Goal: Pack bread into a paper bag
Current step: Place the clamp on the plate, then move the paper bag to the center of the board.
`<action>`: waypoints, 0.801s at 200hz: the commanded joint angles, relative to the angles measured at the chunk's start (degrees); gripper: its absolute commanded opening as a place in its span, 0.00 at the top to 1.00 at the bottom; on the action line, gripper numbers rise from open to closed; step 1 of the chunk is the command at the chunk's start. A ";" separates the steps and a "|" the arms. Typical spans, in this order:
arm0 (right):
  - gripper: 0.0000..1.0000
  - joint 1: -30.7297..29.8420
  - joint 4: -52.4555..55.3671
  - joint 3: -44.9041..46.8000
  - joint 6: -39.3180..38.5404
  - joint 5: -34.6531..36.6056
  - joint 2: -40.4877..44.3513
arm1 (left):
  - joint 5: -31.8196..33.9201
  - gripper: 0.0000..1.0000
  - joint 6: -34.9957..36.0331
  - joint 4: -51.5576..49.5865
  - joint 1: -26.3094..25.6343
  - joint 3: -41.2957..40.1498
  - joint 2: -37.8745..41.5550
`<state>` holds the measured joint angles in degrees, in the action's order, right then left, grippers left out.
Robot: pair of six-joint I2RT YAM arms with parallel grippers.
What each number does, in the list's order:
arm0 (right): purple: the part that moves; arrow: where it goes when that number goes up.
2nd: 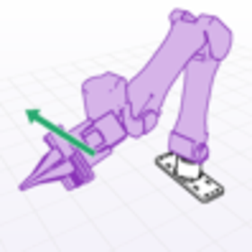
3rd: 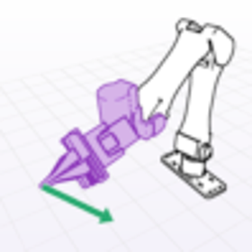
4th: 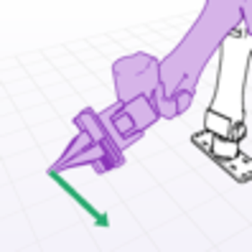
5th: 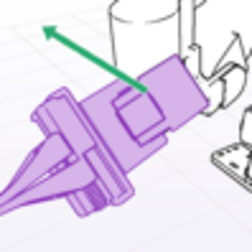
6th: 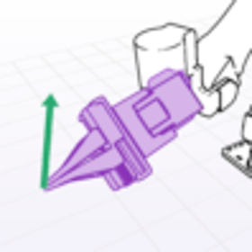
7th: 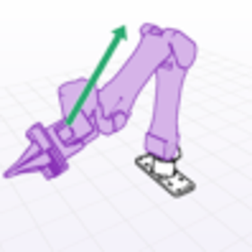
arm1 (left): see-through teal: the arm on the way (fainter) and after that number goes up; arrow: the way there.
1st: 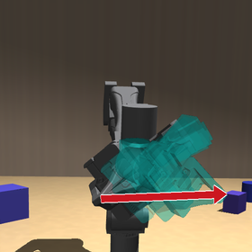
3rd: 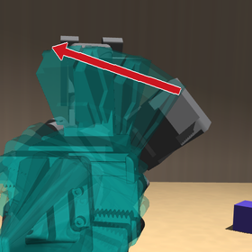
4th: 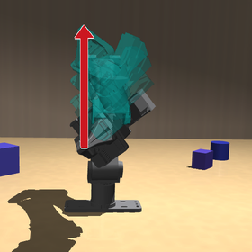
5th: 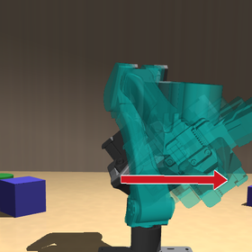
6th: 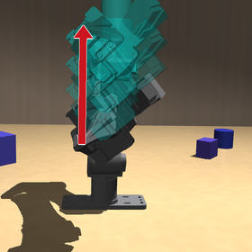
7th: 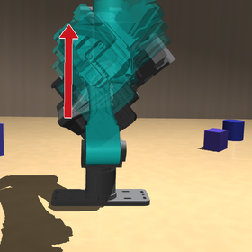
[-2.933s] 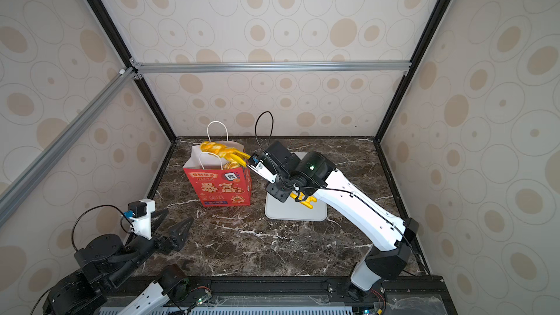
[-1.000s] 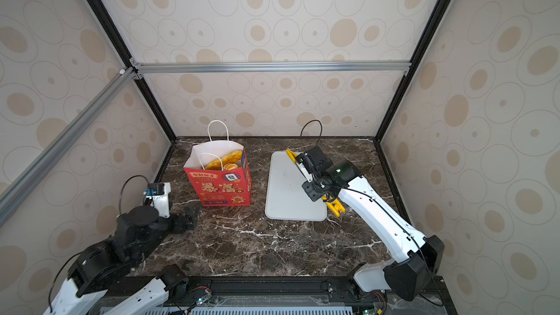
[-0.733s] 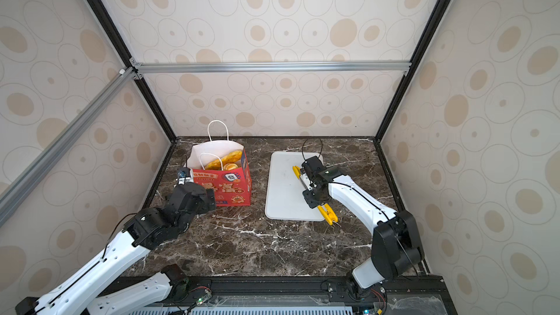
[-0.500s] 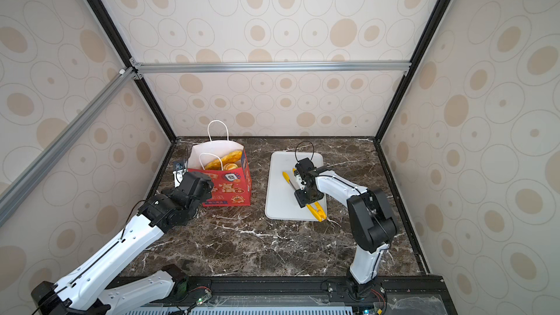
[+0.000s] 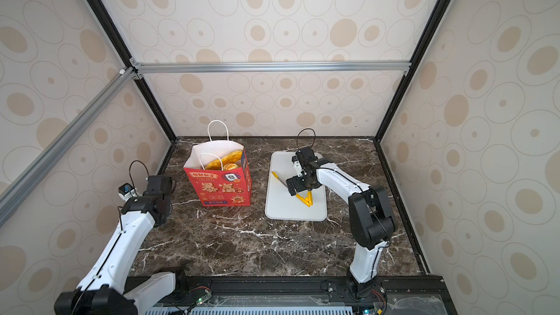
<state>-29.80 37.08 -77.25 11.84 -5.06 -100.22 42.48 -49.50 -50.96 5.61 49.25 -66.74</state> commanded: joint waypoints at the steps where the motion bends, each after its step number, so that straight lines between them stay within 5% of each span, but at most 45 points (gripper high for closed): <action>1: 0.00 1.18 0.79 0.50 0.35 -1.52 3.87 | -4.62 0.02 -0.06 5.19 0.81 1.70 -4.36; 65: 0.00 2.16 6.92 1.82 0.72 3.20 8.56 | -14.64 0.02 4.96 23.74 0.81 -3.92 -11.27; 129: 0.00 7.78 6.84 13.93 2.23 1.91 20.31 | -6.10 0.03 14.41 34.40 0.81 -8.53 -4.99; 160: 0.00 7.86 10.58 15.35 2.75 6.20 24.07 | -5.05 0.03 21.31 52.92 0.81 -13.53 -9.66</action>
<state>-21.78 44.42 -63.37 13.65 -2.04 -79.31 35.24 -36.05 -13.63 6.11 39.03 -72.86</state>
